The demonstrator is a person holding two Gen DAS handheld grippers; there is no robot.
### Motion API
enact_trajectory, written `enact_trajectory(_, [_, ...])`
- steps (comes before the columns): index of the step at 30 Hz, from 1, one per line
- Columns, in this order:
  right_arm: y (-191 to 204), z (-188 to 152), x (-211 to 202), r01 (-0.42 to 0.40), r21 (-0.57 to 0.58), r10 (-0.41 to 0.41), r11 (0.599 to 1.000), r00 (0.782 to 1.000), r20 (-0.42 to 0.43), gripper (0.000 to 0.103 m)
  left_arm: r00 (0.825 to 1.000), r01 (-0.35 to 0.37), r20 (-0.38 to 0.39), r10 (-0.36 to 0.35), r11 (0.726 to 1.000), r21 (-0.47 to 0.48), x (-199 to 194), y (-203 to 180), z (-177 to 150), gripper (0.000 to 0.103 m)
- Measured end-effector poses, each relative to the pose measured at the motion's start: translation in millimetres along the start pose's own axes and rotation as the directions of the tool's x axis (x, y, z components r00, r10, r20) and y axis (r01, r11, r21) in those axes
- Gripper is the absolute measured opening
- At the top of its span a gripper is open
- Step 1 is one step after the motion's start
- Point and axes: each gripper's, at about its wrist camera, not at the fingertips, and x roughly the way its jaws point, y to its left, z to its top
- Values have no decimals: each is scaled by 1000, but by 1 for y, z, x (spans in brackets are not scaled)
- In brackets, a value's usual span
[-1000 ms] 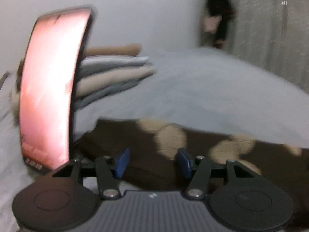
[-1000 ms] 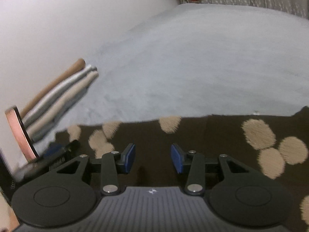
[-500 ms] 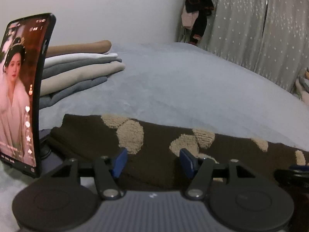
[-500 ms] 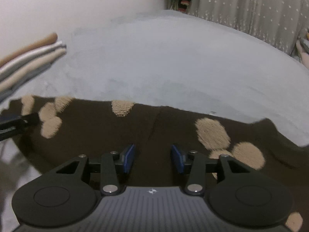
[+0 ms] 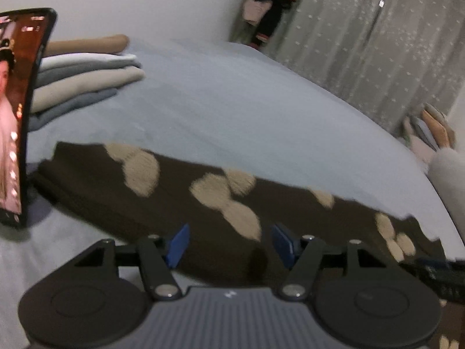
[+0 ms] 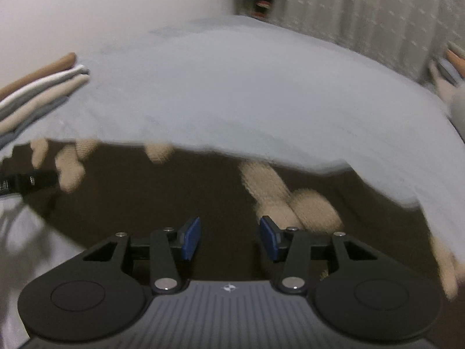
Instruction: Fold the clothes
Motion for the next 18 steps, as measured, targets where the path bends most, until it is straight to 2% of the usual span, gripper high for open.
enact_trajectory(4, [-33,-52,-40,69,56,-67,996,997,-38,49,997,60,-52,-57,996,65,-7,-16,-13,64])
enact_trajectory(8, [-55,-101,-85,142,84,-137,986,989,-58,49,984,139,-128,-126,985,99,-13,-30,-26,64])
enact_trajectory(13, [-84,-157,-140,221,143,-213,965,975,-68,49,958,200,-231,-172,974,104,-26,-44,-44,64])
enact_trajectory(18, [-98,-199,-180,237,228,-230,944,971,-58,49,928,241,-312,-206,967,78,-47,-45,-61,64])
